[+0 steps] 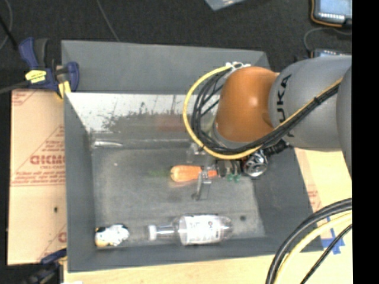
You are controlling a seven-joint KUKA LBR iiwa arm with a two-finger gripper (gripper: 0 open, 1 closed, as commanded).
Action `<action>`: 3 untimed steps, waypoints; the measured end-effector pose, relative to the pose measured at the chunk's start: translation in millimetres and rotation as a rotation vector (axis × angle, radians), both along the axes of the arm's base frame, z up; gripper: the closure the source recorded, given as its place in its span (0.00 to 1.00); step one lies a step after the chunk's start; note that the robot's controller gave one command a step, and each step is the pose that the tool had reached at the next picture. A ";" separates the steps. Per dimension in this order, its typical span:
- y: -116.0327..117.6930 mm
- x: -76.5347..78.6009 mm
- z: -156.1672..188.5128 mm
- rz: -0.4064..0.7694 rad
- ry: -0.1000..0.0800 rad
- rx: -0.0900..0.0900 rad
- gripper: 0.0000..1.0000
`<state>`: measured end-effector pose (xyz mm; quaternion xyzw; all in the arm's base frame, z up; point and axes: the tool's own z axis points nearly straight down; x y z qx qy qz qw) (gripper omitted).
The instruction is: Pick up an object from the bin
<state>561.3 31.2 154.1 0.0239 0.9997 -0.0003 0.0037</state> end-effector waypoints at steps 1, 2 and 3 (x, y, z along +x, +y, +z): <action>-3.9 4.5 -26.7 -0.138 0.003 0.003 0.00; -11.2 0.1 -39.4 -0.343 0.003 0.004 0.00; -13.6 11.6 -50.2 -0.267 -0.002 0.003 0.00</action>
Offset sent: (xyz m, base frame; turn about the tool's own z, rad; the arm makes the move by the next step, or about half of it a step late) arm -0.0059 -0.0205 -0.0526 0.2015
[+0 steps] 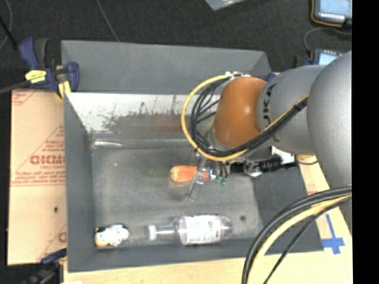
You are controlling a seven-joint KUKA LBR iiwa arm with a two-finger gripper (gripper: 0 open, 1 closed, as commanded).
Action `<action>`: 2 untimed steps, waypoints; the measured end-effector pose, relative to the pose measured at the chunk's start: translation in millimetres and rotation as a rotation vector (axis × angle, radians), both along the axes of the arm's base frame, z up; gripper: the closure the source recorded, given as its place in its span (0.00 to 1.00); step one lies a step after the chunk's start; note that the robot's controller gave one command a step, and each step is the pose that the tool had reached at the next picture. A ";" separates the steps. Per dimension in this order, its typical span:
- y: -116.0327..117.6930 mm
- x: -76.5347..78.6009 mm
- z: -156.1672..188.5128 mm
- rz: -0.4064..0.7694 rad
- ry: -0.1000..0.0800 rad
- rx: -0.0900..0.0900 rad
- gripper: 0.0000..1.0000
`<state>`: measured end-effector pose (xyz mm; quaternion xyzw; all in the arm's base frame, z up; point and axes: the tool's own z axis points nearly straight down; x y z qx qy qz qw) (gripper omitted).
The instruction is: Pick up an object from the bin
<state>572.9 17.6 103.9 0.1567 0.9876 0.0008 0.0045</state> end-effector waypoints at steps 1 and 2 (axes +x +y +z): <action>39.0 -3.6 -12.8 -0.370 0.004 0.004 1.00; 39.0 -3.6 -12.8 -0.370 0.004 0.003 1.00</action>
Offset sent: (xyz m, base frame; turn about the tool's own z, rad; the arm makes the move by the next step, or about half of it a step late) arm 0.0000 0.0000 0.0000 0.0000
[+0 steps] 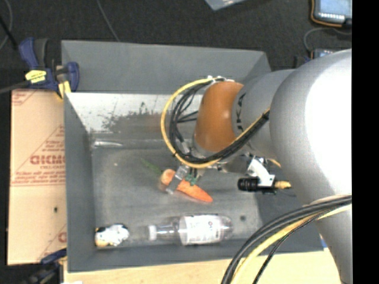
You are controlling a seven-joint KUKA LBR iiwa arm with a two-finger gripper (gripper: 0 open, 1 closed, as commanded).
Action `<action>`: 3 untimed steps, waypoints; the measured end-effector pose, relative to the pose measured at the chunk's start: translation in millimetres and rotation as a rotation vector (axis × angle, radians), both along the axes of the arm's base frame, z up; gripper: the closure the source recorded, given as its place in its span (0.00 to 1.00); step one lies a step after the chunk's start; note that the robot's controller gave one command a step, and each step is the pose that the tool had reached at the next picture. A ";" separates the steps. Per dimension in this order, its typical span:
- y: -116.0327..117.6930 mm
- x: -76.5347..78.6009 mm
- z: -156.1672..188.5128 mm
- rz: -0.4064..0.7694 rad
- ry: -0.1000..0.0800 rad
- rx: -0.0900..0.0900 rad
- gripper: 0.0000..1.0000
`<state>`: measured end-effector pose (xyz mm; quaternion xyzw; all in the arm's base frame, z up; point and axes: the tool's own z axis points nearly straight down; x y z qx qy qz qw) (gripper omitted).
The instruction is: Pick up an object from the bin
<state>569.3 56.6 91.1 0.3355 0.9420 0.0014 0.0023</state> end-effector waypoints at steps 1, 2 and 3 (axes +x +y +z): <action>-6.4 -4.3 44.2 -0.014 0.007 -0.001 1.00; -9.2 7.4 82.2 -0.023 -0.004 0.000 1.00; -2.8 -4.8 118.2 -0.012 0.005 -0.001 1.00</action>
Offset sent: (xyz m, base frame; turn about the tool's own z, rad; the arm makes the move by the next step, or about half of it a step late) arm 0.0068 -0.0084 0.0812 0.0290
